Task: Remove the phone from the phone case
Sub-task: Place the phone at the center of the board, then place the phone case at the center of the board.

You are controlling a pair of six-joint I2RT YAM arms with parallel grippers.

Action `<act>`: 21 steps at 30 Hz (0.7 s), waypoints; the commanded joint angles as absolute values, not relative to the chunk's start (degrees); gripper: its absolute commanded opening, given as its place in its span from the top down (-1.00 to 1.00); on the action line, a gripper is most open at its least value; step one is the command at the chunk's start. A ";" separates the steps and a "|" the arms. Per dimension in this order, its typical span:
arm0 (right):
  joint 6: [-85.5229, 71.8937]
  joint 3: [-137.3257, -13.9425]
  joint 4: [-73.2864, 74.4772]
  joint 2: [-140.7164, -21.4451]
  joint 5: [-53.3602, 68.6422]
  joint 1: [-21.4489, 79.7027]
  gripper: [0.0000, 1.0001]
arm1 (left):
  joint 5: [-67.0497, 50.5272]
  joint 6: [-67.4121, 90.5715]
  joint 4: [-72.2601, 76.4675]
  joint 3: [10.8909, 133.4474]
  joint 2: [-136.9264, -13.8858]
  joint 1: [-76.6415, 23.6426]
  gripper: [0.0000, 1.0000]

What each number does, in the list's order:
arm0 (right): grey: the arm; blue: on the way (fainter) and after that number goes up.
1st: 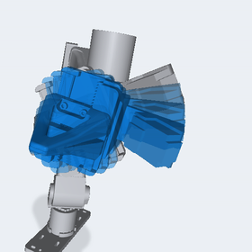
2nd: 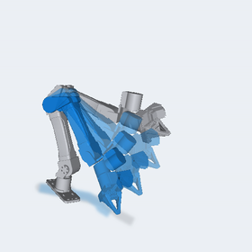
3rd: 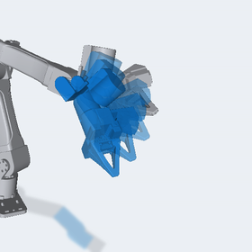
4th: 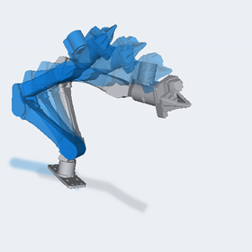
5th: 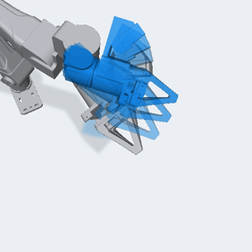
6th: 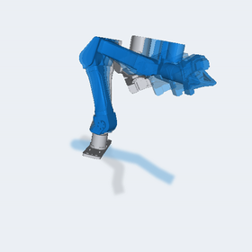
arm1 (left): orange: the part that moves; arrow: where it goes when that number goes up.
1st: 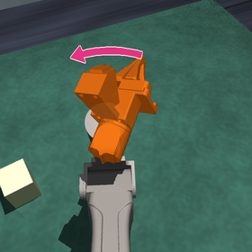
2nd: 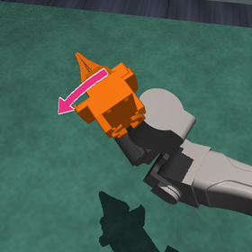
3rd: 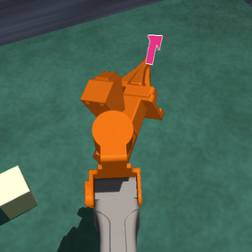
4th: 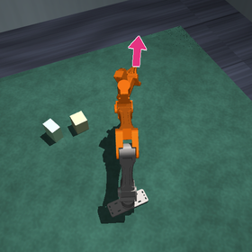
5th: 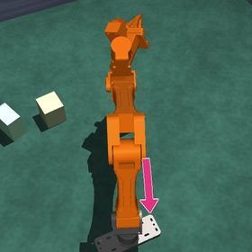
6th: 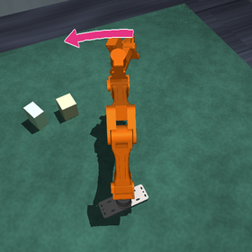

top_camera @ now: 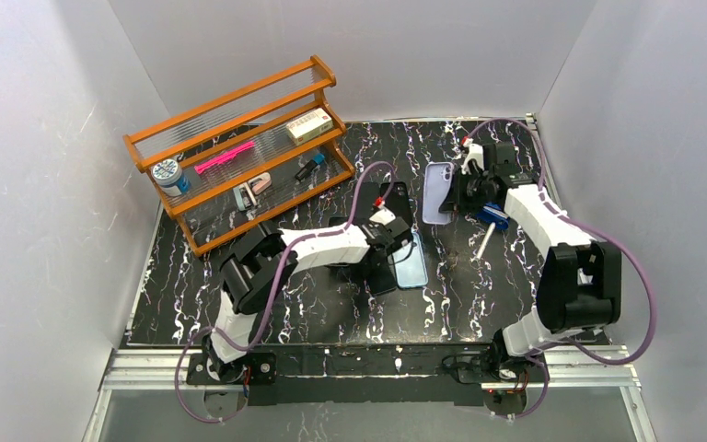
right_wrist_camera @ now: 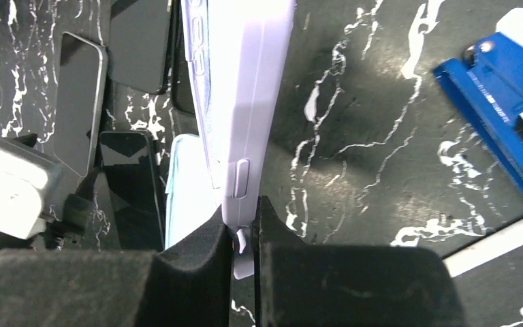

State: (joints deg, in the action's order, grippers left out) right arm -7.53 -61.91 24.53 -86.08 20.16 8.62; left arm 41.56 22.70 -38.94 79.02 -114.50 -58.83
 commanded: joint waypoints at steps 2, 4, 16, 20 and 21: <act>-0.91 -68.07 30.43 -91.41 23.61 4.99 0.97 | 32.70 21.56 -34.64 78.69 -106.88 -54.62 -0.38; -0.12 -69.97 32.66 -93.96 23.84 4.16 0.97 | 29.05 21.76 -32.72 77.18 -104.57 -52.99 -0.45; 4.53 -74.58 38.12 -106.19 30.78 3.58 0.90 | 12.96 25.88 -21.85 60.57 -85.63 -36.80 -0.77; 5.52 -75.47 39.57 -109.31 33.82 3.57 0.77 | 9.01 29.17 -19.07 54.54 -78.05 -30.87 -0.83; 5.98 -75.45 39.82 -109.70 35.56 3.60 0.73 | 8.60 29.47 -18.84 53.62 -76.33 -29.91 -0.84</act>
